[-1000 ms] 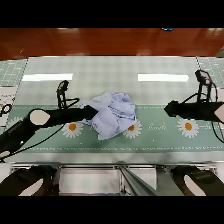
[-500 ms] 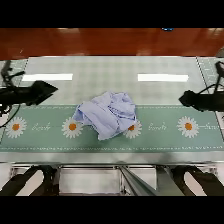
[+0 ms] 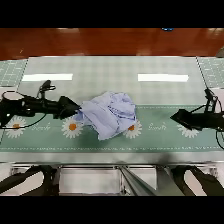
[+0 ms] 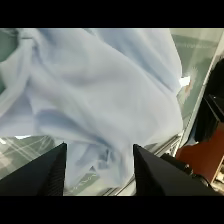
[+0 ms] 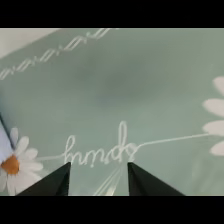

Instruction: Fold the shirts.

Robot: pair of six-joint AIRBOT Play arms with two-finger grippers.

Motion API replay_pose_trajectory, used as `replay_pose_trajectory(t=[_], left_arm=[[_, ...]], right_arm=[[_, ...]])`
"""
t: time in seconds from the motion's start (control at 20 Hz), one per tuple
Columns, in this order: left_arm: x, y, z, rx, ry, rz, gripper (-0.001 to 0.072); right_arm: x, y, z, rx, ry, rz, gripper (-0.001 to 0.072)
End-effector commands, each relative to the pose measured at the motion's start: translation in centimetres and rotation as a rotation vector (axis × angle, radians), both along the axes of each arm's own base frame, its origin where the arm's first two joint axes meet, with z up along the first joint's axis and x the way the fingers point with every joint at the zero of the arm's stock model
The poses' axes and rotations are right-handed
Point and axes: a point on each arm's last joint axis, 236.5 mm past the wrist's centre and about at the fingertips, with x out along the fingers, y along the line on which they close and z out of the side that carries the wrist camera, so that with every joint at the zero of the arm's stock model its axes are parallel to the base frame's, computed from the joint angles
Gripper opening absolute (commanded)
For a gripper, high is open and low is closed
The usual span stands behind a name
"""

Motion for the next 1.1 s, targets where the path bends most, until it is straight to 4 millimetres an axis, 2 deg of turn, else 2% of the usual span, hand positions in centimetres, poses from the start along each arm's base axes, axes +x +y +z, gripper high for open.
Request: replay_pose_trajectory(t=[0.0,0.05,0.1,0.15,0.3,0.4,0.5,0.7,0.9,1.05], left_arm=[[1.6,-2.7,-1.2,-0.02,0.0,-0.011,0.0499],[2.4,-2.7,-1.1,-0.019,-0.011,-0.002,0.0385],[3.0,-2.5,-0.8,-0.012,-0.043,-0.004,0.0098],[3.5,-2.4,-0.4,-0.005,-0.088,-0.023,0.0019],[4.4,-2.4,0.7,-0.006,-0.128,-0.032,0.0019],[4.5,-2.4,0.9,-0.007,-0.136,-0.036,0.0019],[4.5,-2.4,0.9,-0.005,-0.145,-0.043,0.0019],[4.3,-2.5,1.0,-0.009,-0.143,-0.051,0.0019],[3.9,-2.7,1.1,-0.018,-0.136,-0.064,0.0019],[3.9,-2.7,1.1,-0.018,-0.136,-0.064,0.0019]], right_arm=[[-1.9,3.4,-1.0,0.024,0.048,0.123,0.0407],[-2.5,4.4,-1.3,0.023,0.061,0.159,0.0408],[-3.2,5.6,-1.6,0.028,0.078,0.194,0.0408],[-3.8,6.7,-1.9,0.032,0.092,0.222,0.0408],[-6.1,10.1,-2.8,0.043,0.14,0.296,0.0408],[-6.7,12.5,-2.6,0.065,0.129,0.325,0.0408],[-6.0,14.9,-2.5,0.112,0.093,0.318,0.0408],[-4.3,19.3,-3.7,0.228,0.082,0.276,0.0408],[-2.1,20.6,-5.4,0.254,0.107,0.235,0.0408],[-0.5,22.2,-5.7,0.297,0.114,0.236,0.0408]])
